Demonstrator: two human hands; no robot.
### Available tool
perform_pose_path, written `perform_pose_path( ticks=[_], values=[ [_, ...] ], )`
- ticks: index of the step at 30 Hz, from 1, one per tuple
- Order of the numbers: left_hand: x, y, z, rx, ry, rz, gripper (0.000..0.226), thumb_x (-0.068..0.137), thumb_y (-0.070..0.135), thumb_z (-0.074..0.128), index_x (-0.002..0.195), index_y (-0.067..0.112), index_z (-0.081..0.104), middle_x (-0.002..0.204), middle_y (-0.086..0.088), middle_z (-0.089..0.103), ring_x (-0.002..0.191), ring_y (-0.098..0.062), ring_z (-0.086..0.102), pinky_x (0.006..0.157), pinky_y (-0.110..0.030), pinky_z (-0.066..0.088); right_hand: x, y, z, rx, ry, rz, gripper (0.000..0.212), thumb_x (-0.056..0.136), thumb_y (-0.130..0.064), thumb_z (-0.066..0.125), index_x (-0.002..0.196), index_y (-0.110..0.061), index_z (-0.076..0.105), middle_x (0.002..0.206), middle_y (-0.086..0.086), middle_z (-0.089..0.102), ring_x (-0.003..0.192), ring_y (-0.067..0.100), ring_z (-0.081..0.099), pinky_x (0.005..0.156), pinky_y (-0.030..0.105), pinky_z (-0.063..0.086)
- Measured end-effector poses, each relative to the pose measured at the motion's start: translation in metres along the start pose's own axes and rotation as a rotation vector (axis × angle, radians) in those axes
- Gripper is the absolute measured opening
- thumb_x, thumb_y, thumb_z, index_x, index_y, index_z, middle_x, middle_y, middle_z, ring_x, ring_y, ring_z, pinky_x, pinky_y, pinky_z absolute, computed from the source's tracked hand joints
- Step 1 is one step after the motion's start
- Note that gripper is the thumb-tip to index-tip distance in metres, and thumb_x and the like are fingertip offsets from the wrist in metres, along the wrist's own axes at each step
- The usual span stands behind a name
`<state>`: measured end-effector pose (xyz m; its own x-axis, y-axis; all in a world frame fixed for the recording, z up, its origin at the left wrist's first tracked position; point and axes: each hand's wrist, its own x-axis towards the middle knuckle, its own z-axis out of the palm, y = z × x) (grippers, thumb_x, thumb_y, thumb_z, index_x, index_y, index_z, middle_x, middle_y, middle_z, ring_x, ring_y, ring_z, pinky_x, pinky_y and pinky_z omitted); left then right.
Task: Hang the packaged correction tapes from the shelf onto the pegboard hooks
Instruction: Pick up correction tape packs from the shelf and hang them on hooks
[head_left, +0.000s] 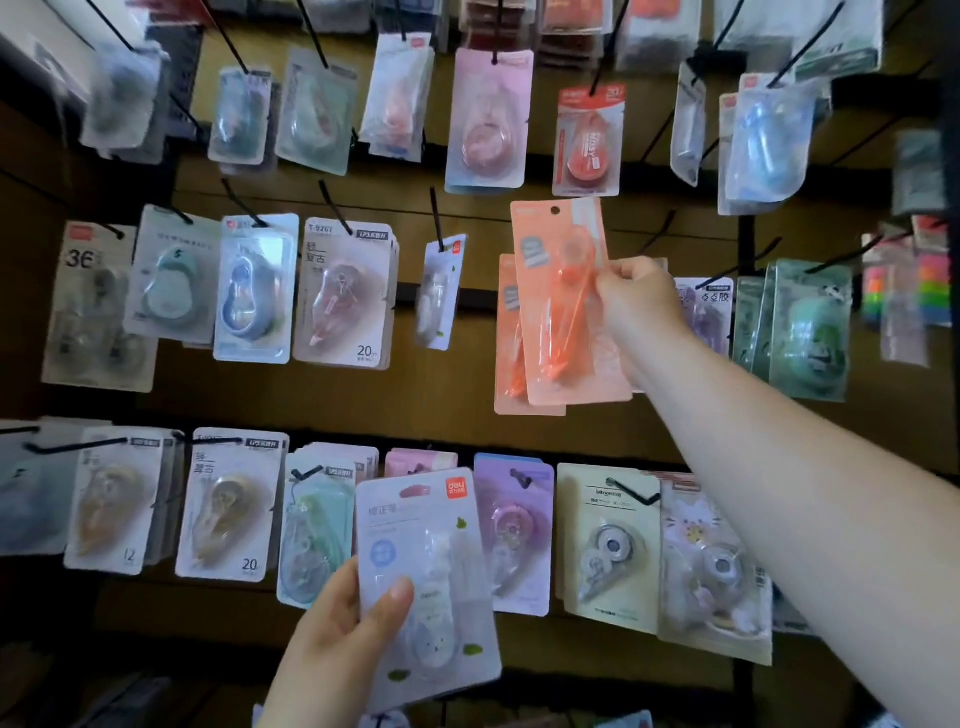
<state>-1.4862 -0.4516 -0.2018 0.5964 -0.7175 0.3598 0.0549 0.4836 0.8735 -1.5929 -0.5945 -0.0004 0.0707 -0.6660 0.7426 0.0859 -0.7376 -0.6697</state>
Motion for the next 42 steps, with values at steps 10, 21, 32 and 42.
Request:
perform_pose_path(
  ticks=[10, 21, 32, 42],
  values=[
    [-0.001, -0.003, -0.008, -0.047, 0.008, 0.007, 0.021, 0.079, 0.005, 0.066, 0.099, 0.012, 0.062, 0.102, -0.022, 0.07, 0.101, -0.039, 0.062, 0.096, -0.055, 0.043, 0.0, 0.0, 0.008, -0.025, -0.053, 0.081, 0.019, 0.093, -0.013, 0.042, 0.095, -0.01, 0.061, 0.112, 0.015, 0.063, 0.11, 0.03, 0.057, 0.095, 0.041, 0.045],
    [0.001, -0.007, -0.005, -0.031, -0.009, 0.008, 0.031, 0.07, 0.016, 0.067, 0.1, 0.015, 0.062, 0.105, -0.019, 0.069, 0.103, -0.039, 0.061, 0.098, -0.057, 0.042, 0.007, 0.015, 0.013, -0.101, -0.072, 0.074, 0.018, 0.095, -0.015, 0.039, 0.103, -0.014, 0.055, 0.112, 0.012, 0.061, 0.093, 0.026, 0.057, 0.067, 0.029, 0.047],
    [0.013, -0.02, -0.018, -0.002, 0.021, 0.005, 0.019, 0.086, 0.004, 0.053, 0.098, 0.015, 0.063, 0.091, -0.013, 0.074, 0.094, -0.036, 0.065, 0.087, -0.052, 0.048, 0.029, 0.039, 0.037, -0.265, 0.009, 0.077, 0.014, 0.095, -0.016, 0.038, 0.103, -0.013, 0.048, 0.094, 0.009, 0.054, 0.089, 0.026, 0.055, 0.081, 0.037, 0.049],
    [0.021, -0.031, -0.03, -0.022, 0.034, -0.014, 0.014, 0.084, 0.005, 0.059, 0.093, 0.016, 0.062, 0.074, -0.005, 0.076, 0.072, -0.025, 0.071, 0.063, -0.039, 0.055, 0.033, 0.048, 0.044, -0.217, 0.062, 0.075, 0.026, 0.095, -0.017, 0.04, 0.115, -0.008, 0.053, 0.1, 0.01, 0.056, 0.09, 0.022, 0.056, 0.068, 0.027, 0.048]
  ],
)
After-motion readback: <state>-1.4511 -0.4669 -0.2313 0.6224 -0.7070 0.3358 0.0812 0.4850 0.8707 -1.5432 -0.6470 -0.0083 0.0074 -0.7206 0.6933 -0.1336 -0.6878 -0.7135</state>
